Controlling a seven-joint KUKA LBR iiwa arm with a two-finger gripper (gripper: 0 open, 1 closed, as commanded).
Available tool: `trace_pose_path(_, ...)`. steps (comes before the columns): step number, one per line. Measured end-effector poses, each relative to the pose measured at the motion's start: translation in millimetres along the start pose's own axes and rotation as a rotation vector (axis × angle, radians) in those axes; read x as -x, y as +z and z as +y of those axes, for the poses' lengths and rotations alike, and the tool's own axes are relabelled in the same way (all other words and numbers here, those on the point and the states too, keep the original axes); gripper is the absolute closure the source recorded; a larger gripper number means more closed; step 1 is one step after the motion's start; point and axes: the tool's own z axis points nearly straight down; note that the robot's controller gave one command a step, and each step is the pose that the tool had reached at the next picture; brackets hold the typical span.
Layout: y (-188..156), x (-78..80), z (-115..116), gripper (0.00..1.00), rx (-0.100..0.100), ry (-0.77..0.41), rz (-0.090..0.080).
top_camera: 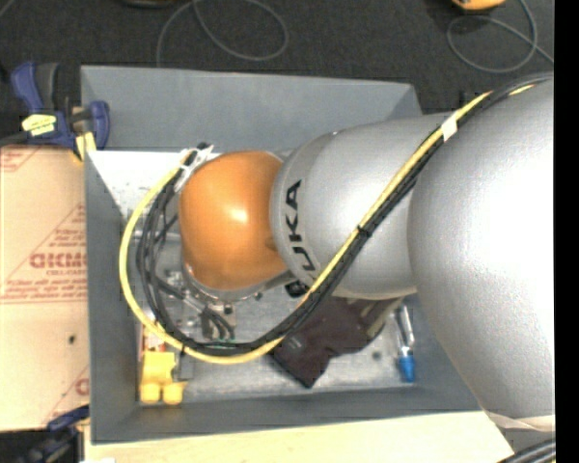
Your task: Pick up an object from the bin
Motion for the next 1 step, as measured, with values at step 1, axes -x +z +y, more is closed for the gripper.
trace_pose_path(1,-4.5,2.2,-1.1,0.00,0.002,0.006,-0.008)
